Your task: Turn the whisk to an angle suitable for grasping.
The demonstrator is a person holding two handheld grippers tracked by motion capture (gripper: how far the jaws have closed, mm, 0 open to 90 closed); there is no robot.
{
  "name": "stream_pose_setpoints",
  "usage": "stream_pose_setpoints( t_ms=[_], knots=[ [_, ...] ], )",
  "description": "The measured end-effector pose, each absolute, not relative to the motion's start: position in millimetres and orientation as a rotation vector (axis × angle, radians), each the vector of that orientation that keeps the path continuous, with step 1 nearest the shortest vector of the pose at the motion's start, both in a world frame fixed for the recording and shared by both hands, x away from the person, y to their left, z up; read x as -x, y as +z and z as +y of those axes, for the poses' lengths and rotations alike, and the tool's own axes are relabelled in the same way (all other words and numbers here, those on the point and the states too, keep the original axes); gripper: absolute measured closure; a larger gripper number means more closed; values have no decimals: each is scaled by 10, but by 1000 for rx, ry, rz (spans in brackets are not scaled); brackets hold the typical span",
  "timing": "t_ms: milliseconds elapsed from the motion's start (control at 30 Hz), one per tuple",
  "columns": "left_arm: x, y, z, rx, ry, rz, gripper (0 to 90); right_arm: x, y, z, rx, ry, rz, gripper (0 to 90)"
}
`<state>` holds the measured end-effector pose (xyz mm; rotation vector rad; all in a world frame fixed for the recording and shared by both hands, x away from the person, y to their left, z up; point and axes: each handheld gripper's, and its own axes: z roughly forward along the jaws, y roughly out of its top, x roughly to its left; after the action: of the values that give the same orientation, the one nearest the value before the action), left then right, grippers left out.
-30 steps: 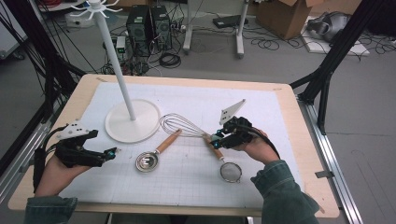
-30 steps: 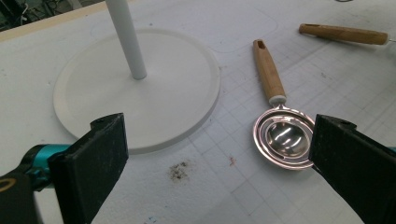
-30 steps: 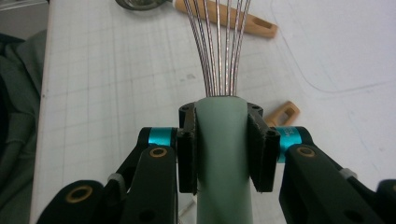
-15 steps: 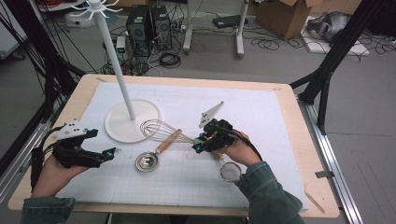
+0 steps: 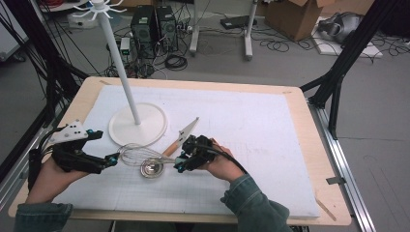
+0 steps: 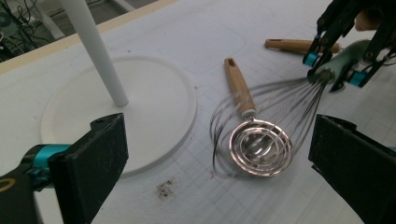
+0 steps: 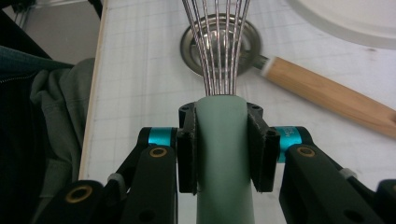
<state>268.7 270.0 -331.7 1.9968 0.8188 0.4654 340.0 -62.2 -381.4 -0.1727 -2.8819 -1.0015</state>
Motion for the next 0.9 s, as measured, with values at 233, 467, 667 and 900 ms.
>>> stream_pose_setpoints(
  t_ms=[233,467,667,900],
  knots=[
    [-2708,-3324,2608,-2013,439,782,52,-3282,-3932,-452,128,-968,-2868,690],
    [-2737,-3359,2538,-2034,418,755,52,-3176,-4080,-296,90,-943,-2877,689],
    [-2756,-3391,2502,-2047,403,743,53,-3132,-4153,-240,83,-934,-2890,689],
    [-2775,-3426,2454,-2064,392,721,53,-3092,-4203,-162,59,-902,-2940,685]
  ],
)
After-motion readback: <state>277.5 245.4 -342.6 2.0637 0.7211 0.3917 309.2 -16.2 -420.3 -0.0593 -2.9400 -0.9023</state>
